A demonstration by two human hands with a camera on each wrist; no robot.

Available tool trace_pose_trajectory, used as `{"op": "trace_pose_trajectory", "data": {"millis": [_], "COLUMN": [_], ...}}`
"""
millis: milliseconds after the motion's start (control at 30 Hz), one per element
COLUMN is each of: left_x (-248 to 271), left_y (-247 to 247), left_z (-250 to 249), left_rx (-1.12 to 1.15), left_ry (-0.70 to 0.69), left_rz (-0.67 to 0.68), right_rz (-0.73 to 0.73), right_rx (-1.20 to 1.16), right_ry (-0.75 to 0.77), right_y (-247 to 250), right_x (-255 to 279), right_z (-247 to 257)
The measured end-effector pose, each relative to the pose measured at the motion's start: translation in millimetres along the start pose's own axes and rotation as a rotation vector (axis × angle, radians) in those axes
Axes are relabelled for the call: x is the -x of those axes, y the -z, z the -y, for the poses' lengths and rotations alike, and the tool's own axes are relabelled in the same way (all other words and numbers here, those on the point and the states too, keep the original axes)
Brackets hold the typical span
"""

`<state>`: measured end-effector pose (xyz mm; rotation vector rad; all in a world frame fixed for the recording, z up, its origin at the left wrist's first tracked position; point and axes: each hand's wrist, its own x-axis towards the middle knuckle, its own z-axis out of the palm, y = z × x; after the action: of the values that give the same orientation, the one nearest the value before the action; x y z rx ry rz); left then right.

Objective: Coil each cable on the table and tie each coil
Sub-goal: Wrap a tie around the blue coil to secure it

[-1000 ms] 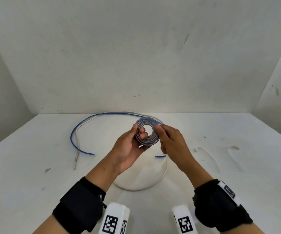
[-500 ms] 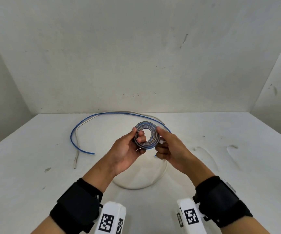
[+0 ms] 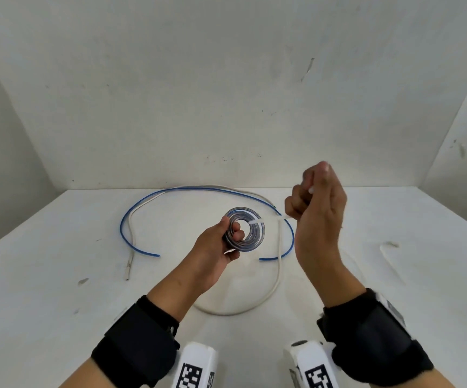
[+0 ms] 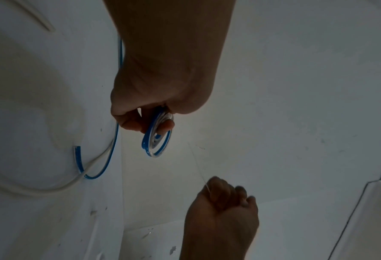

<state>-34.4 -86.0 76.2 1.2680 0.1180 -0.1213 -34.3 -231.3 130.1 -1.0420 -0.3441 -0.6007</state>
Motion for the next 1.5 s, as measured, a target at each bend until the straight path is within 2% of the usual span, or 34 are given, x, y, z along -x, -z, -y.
{"op": "trace_pose_trajectory", "data": {"millis": [133, 300, 500, 600, 667, 733, 833, 933, 1167, 1400, 1500], "left_x": [3.5, 6.4, 6.4, 5.8, 6.0, 4.9, 2.3, 2.8, 1.4, 8.3, 8.2], "left_y": [-7.1, -11.6, -9.6, -8.0, -8.4, -7.6, -5.0, -6.6, -6.6, -9.6, -11.4], "left_z": [-2.3, -7.3, -6.9, -3.5, -0.9, 1.6, 2.8, 3.5, 5.4, 9.8, 10.3], "left_rx": [-0.028, -0.043, -0.106, -0.21, -0.292, -0.337, -0.405, -0.522, -0.765, -1.204, -1.356], "left_ry": [-0.048, -0.112, -0.172, -0.206, -0.233, -0.254, -0.296, -0.372, -0.509, -0.587, -0.572], "left_rz": [0.014, 0.059, 0.07, 0.045, -0.001, -0.057, -0.127, -0.179, -0.228, -0.171, -0.196], "right_rz": [0.071, 0.134, 0.139, 0.166, 0.192, 0.266, 0.428, 0.495, 0.411, 0.202, 0.201], "right_rx": [0.26, 0.409, 0.613, 0.611, 0.531, 0.442, 0.451, 0.357, 0.283, 0.382, 0.445], "right_ry": [0.045, 0.071, 0.04, 0.009, -0.052, -0.115, -0.189, -0.326, -0.34, -0.155, -0.139], "right_y": [-1.3, 3.5, 12.2, 15.8, 16.1, 17.9, 21.5, 25.9, 26.7, 19.2, 15.9], "right_x": [14.3, 24.8, 26.6, 26.7, 26.2, 24.6, 26.2, 30.8, 30.5, 16.0, 6.4], "right_z": [-21.5, -38.4, -50.0, -50.1, -47.9, -47.8, -49.5, -55.9, -55.8, -49.9, -47.8]}}
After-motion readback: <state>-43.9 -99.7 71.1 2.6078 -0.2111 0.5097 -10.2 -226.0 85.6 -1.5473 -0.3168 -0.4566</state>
